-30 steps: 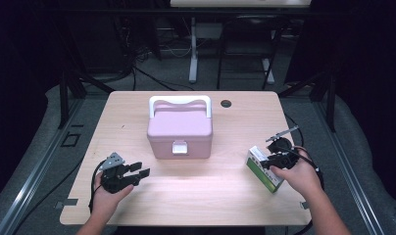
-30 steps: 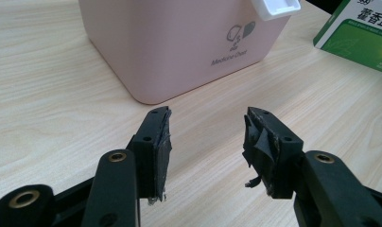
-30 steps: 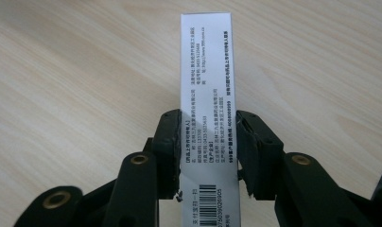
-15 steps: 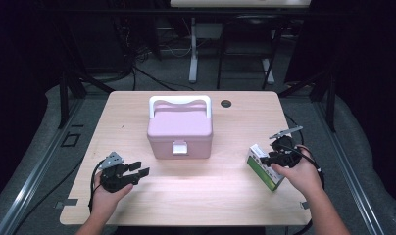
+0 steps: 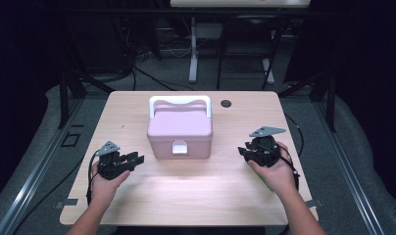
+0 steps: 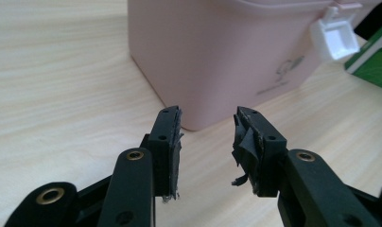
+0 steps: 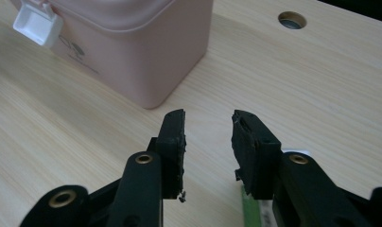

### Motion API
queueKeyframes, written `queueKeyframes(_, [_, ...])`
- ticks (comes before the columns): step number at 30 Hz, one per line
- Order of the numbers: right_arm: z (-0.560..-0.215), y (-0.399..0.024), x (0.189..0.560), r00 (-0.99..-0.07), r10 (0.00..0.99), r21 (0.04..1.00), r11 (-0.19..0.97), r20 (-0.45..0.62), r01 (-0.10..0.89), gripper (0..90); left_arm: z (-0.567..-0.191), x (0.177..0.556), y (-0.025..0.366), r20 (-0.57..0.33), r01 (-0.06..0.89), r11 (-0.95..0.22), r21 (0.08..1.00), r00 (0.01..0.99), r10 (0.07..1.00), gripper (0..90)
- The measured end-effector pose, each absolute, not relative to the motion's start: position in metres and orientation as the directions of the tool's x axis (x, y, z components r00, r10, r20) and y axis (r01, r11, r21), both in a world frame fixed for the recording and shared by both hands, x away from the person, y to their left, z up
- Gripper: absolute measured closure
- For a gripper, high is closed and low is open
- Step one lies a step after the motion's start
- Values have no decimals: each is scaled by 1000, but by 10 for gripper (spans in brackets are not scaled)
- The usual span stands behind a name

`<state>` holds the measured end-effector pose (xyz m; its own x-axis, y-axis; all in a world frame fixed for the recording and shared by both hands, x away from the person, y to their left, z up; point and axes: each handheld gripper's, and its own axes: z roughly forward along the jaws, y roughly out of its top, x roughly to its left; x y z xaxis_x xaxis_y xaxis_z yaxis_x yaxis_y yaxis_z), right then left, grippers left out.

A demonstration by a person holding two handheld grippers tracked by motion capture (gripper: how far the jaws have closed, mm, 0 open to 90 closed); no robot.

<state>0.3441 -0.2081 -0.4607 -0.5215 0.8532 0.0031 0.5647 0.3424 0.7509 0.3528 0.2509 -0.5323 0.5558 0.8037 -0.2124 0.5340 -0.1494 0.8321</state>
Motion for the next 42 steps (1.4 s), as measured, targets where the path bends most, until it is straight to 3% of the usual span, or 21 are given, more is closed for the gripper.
queueKeyframes(6, [-485, -181, 356, -518, 855, 764, 321, 21, 560, 712, -525, 368, 254, -196, 527, -148, 837, 542, 817, 615])
queueKeyframes(8, [-489, -176, 360, -519, 854, 767, 312, 32, 560, 738, -523, 372, 256, -230, 531, -117, 839, 542, 808, 660])
queueKeyframes(27, [-518, -156, 403, -425, 893, 809, 136, 151, 572, 828, -523, 411, 243, -198, 537, -132, 833, 514, 835, 890])
queueKeyframes(42, [-520, -138, 403, -462, 877, 832, 157, 131, 533, 900, -524, 411, 224, -190, 528, -148, 836, 532, 825, 900])
